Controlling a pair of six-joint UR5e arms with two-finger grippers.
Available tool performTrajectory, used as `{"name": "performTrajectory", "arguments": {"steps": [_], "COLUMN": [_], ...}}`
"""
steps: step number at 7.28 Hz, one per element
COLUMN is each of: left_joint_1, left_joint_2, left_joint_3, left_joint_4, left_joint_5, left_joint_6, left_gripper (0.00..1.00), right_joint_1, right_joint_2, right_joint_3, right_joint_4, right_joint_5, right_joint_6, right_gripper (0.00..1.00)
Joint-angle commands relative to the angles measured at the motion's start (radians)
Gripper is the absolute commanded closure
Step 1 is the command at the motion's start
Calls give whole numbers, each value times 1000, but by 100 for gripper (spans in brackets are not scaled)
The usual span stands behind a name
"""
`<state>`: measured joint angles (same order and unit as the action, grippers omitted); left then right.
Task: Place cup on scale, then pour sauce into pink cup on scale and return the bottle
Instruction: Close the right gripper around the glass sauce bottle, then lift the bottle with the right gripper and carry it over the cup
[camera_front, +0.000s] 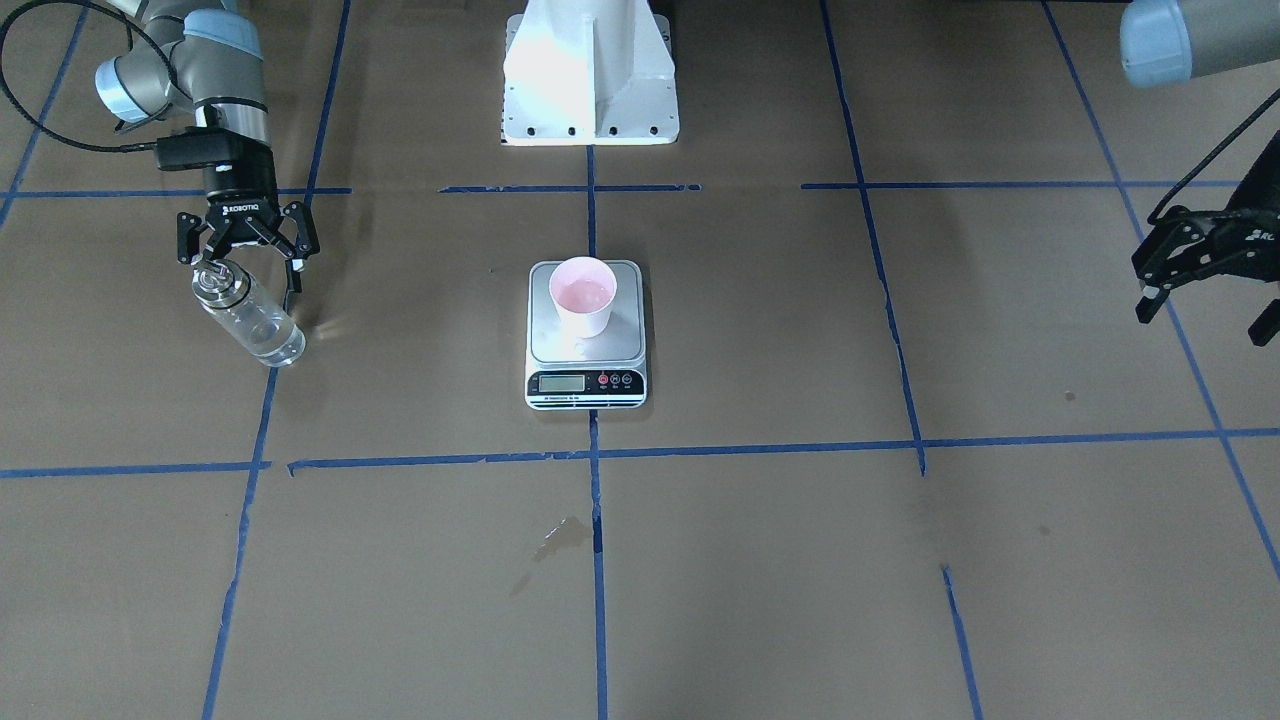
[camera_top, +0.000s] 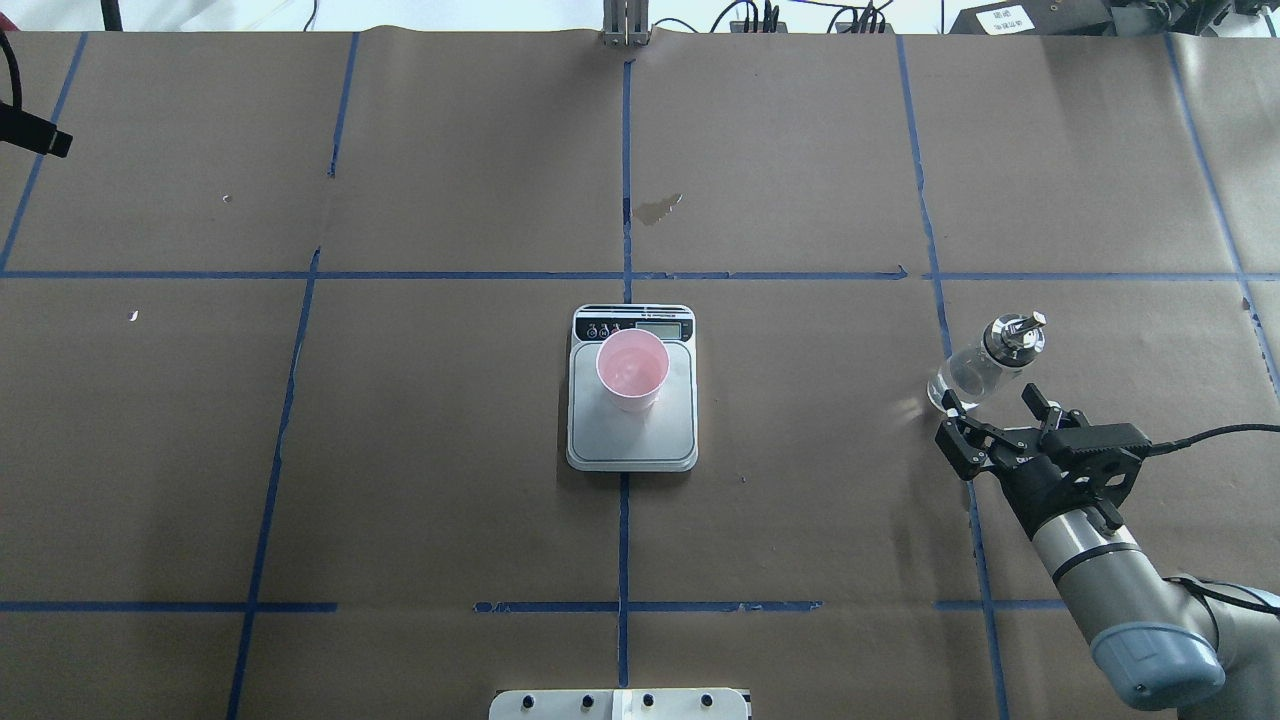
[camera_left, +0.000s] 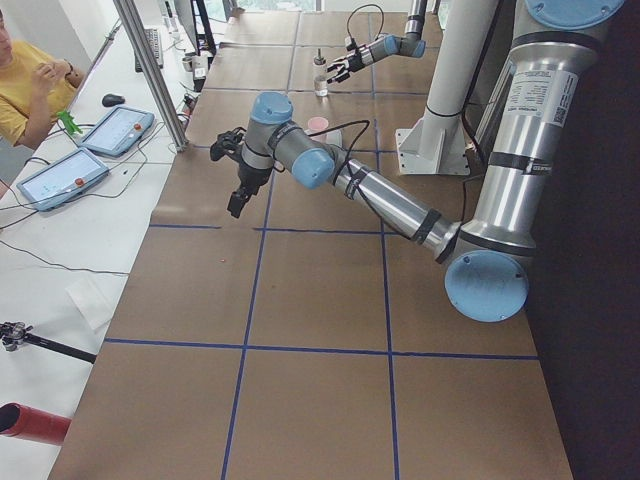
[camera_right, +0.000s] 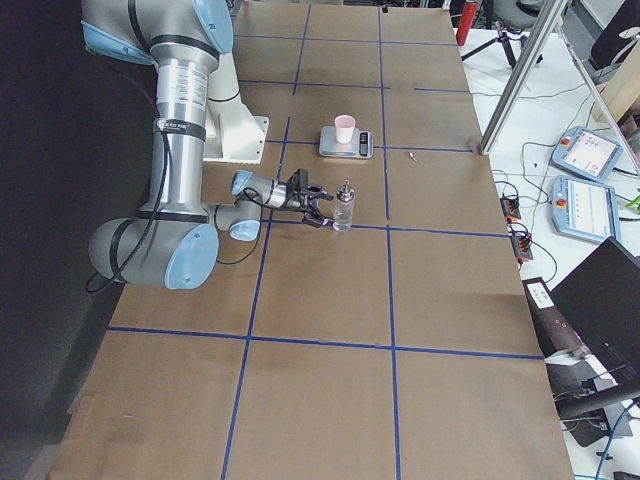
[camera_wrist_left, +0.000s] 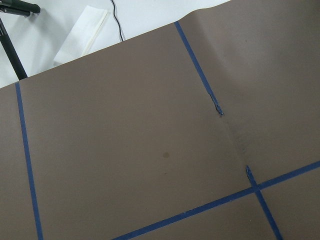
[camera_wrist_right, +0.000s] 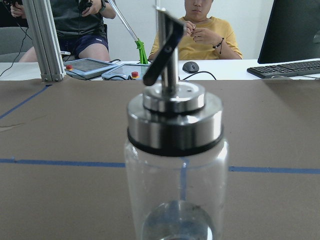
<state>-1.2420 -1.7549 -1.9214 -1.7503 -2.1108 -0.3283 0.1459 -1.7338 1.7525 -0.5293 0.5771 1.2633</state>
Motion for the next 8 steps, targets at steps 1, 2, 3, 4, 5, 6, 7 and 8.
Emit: {"name": "performTrajectory", "arguments": {"steps": [1,2,3,4,5,6,7,8], "left_joint_1": [-1,-1,-1,-1,-1,-1,-1,-1], "left_joint_2": [0,0,0,0,0,-2,-2,-2], "left_joint_3": [-1,1,-1,-1,1,-1,1,1], "left_joint_4": [0,0,0,0,2,2,2,2], "left_joint_5": [0,0,0,0,0,0,0,0], "left_joint_6": [0,0,0,0,0,-2,-2,-2], "left_gripper": [0,0,0,0,0,0,0,0], "right_joint_1": [17,32,41,50,58,66,70,72], "right_joint_2": [5,7,8,22,55,98,97,96], "right_joint_3": [-11,-11,-11,-16,-43,-82,-90,-90], "right_joint_4": [0,0,-1,-1,0,0,3,3], "right_joint_5": [3,27,33,41,46,49,56,60], "right_joint_6": [-8,-10,-12,-21,-25,-27,-53,-59], "right_gripper": [0,0,0,0,0,0,0,0]}}
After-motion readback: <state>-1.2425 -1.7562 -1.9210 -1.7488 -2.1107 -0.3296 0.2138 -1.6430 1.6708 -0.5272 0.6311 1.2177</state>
